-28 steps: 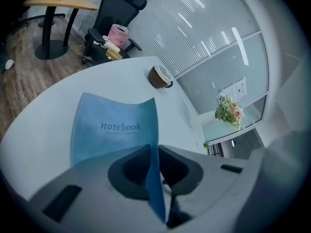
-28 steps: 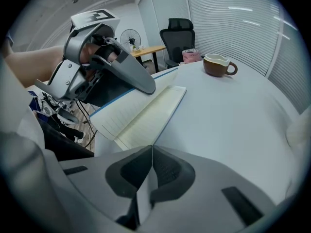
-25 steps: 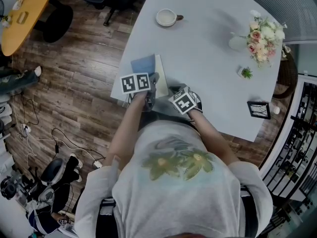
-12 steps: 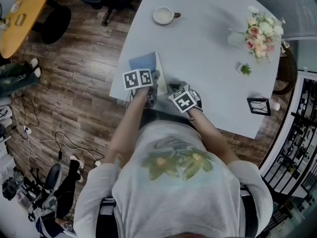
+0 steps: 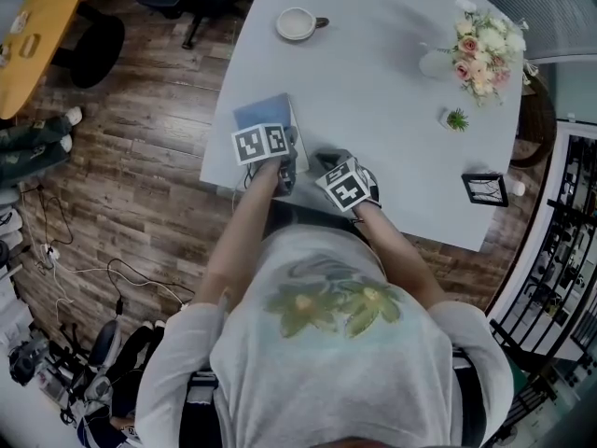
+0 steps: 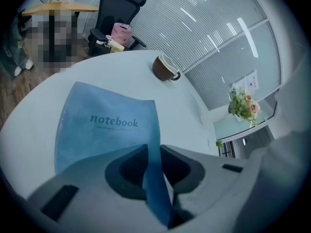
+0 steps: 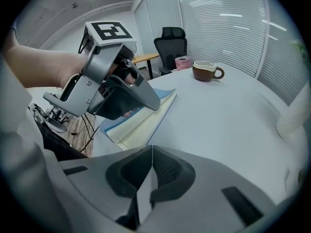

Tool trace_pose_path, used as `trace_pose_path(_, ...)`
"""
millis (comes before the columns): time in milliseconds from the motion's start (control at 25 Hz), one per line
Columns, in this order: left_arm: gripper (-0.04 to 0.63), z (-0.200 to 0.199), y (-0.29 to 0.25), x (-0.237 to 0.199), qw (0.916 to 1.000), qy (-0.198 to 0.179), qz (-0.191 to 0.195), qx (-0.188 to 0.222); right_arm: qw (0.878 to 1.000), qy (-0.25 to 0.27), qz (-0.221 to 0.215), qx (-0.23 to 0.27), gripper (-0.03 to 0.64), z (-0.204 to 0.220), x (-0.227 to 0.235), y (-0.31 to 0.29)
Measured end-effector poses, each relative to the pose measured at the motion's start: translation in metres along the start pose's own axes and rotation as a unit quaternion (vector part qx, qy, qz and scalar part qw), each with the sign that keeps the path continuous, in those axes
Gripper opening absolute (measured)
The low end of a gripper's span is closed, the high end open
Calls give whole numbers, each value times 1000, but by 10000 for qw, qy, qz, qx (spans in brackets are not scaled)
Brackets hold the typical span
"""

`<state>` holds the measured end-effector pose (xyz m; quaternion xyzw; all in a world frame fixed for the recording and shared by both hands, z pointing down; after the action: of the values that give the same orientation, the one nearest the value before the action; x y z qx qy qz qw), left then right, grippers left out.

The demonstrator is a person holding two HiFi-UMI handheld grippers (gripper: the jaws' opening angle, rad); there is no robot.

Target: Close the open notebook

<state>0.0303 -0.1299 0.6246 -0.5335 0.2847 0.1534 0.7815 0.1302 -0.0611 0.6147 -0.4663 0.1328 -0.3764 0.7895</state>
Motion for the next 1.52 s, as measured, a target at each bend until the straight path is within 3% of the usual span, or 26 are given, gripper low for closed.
trace_pose_path(360, 87, 2, -4, 6, 9990, -413, -140, -14, 9999, -130, 96, 54, 20, 3, 1, 4)
trace_pose_path(520, 104, 3, -6, 5, 9993, -301, 237, 22, 9998, -168, 101, 41, 20, 5, 2, 5)
trace_pose_path(680, 173, 3, -5, 9, 9975, -305, 631, -45, 9997, -191, 125, 80, 20, 5, 3, 7)
trace_pose_path(1000, 179, 2, 9, 18, 9906, -234, 1347, 92, 9983, -406, 148, 383, 20, -10, 3, 19)
trace_pose_path(1160, 178, -1, 24, 19, 9893, -357, 1391, 261, 9971, -357, 230, 632, 21, -24, 6, 31)
trace_pose_path(1520, 146, -16, 68, 15, 9888, -340, 1069, 986, 9911, -374, 377, 1217, 20, -56, 6, 57)
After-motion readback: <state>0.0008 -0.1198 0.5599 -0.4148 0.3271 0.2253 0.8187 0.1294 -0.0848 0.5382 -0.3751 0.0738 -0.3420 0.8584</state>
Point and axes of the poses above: the fingertips, and each gripper's own axes: y backward along the fingers, x to its right, z out of its underside, the point moved 4 cm from there along y, backward along the fingers, and after that the axes turned 3 degrees about x, right-handed, at the moved point
